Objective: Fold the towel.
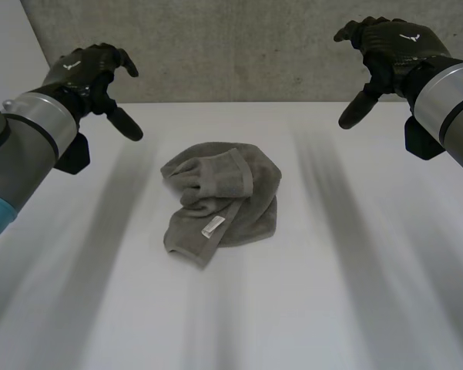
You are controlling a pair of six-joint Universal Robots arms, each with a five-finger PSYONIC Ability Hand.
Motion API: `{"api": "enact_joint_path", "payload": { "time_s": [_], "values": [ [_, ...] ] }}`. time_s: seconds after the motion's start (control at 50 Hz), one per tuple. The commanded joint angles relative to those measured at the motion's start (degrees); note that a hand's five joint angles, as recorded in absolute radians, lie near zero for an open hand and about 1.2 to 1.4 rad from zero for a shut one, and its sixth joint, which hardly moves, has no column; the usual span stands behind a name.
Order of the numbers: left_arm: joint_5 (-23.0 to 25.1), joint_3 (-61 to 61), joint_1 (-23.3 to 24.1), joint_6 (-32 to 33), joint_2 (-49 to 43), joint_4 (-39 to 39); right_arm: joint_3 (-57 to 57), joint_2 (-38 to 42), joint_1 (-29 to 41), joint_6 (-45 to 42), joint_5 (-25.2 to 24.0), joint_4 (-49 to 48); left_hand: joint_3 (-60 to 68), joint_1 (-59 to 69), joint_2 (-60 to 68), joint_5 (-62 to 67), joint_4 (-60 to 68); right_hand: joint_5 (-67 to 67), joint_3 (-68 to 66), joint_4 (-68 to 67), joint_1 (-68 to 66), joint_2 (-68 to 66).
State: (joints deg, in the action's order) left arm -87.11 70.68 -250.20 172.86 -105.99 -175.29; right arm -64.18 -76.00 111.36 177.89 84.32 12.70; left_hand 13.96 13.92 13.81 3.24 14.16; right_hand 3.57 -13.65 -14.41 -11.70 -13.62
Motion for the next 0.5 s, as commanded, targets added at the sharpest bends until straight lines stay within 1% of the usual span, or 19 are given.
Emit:
{"api": "enact_joint_path", "payload": {
  "time_s": [0.02, 0.06, 0.08, 0.12, 0.18, 0.22, 0.24, 0.28, 0.3, 0.32, 0.34, 0.38, 0.4, 0.44, 0.46, 0.48, 0.5],
  "values": [
    [3.0, 0.6, 0.77, 0.81, -3.08, -1.29, 0.28, 0.06, 0.0, -0.17, -2.41, 0.22, -3.07, -3.03, -2.92, -2.35, -3.27, -3.57, 3.65, 4.41, 1.7, 3.62],
    [4.92, 0.6, 1.82, 1.07, -6.4, -2.77, 0.28, 0.06, 0.0, -0.17, -2.85, 0.31, -3.07, -3.03, -2.92, -2.35, -3.27, -3.57, 3.65, 4.41, 1.7, 3.62],
    [4.93, 0.6, 1.83, 1.07, -6.42, -2.78, 0.28, 0.06, 0.0, -0.17, -2.85, 0.31, -3.07, -3.03, -2.92, -2.35, -3.27, -3.57, 3.65, 4.41, 1.7, 3.62],
    [6.51, 0.17, 4.36, 1.68, -10.53, -5.66, 0.19, 0.06, 0.17, -0.09, -3.73, 0.48, -3.24, -3.2, -3.09, -2.52, -3.44, -3.57, 3.65, 4.41, 1.7, 3.62],
    [6.86, -0.19, 5.61, 2.65, -12.92, -7.79, -0.24, 0.32, 0.61, -0.17, -4.34, 0.48, -3.07, -3.03, -2.92, -2.35, -3.27, -3.57, 3.65, 4.41, 1.7, 3.62],
    [7.21, -0.8, 7.7, 6.24, -17.47, -12.86, -0.51, 0.59, 0.79, -0.26, -4.34, 0.48, -3.24, -3.2, -3.09, -2.52, -3.44, -3.57, 3.65, 4.41, 1.7, 3.62],
    [7.22, -0.81, 7.71, 6.26, -17.49, -12.89, -0.51, 0.59, 0.79, -0.26, -4.34, 0.48, -3.24, -3.2, -3.09, -2.52, -3.44, -3.57, 3.65, 4.41, 1.7, 3.62],
    [7.39, -2.12, 9.81, 12.64, -21.95, -17.7, -0.86, 0.85, 1.05, -0.35, -4.35, 0.39, -3.24, -3.2, -3.09, -2.52, -3.44, -3.57, 3.65, 4.41, 1.7, 3.62],
    [7.39, -2.12, 9.82, 12.67, -21.97, -17.72, -0.86, 0.85, 1.05, -0.35, -4.34, 0.39, -3.24, -3.2, -3.09, -2.52, -3.44, -3.57, 3.65, 4.41, 1.7, 3.62],
    [7.74, -2.99, 11.04, 16.5, -24.06, -19.72, -1.04, 1.11, 1.05, -0.61, -4.43, 0.39, -3.24, -3.2, -3.09, -2.52, -3.44, -3.57, 3.65, 4.41, 1.7, 3.62],
    [7.74, -3.0, 11.05, 16.54, -24.08, -19.74, -1.12, 1.38, 1.05, -1.13, -4.43, 0.39, -3.24, -3.2, -3.09, -2.52, -3.44, -3.57, 3.65, 4.41, 1.7, 3.62],
    [9.14, -5.1, 13.15, 24.24, -28.19, -21.84, -1.21, 1.73, 1.05, -1.75, -4.43, 0.39, -3.24, -3.2, -3.09, -2.52, -3.44, -3.57, 3.65, 4.41, 1.7, 3.62],
    [9.15, -5.11, 13.16, 24.28, -28.21, -21.85, -1.21, 1.73, 1.05, -1.76, -4.43, 0.39, -3.24, -3.2, -3.09, -2.52, -3.44, -3.57, 3.65, 4.41, 1.7, 3.62],
    [11.77, -7.21, 13.87, 29.26, -31.63, -22.03, -1.39, 2.17, 1.05, -2.89, -4.34, 0.39, -3.24, -3.2, -3.09, -2.52, -3.44, -3.57, 3.65, 4.41, 1.7, 3.62],
    [11.79, -7.22, 13.87, 29.29, -31.64, -22.03, -1.39, 2.17, 1.05, -2.9, -4.34, 0.39, -3.24, -3.2, -3.09, -2.52, -3.44, -3.57, 3.65, 4.41, 1.7, 3.62],
    [13.35, -8.09, 14.13, 30.24, -33.21, -21.94, -1.56, 2.43, 1.05, -3.25, -4.43, 0.31, -3.24, -3.2, -3.09, -2.52, -3.44, -3.57, 3.65, 4.41, 1.7, 3.62],
    [13.37, -8.1, 14.13, 30.25, -33.22, -21.94, -1.65, 2.78, 1.05, -3.34, -4.43, 0.31, -3.24, -3.2, -3.09, -2.52, -3.44, -3.57, 3.65, 4.41, 1.7, 3.62]
  ]
}}
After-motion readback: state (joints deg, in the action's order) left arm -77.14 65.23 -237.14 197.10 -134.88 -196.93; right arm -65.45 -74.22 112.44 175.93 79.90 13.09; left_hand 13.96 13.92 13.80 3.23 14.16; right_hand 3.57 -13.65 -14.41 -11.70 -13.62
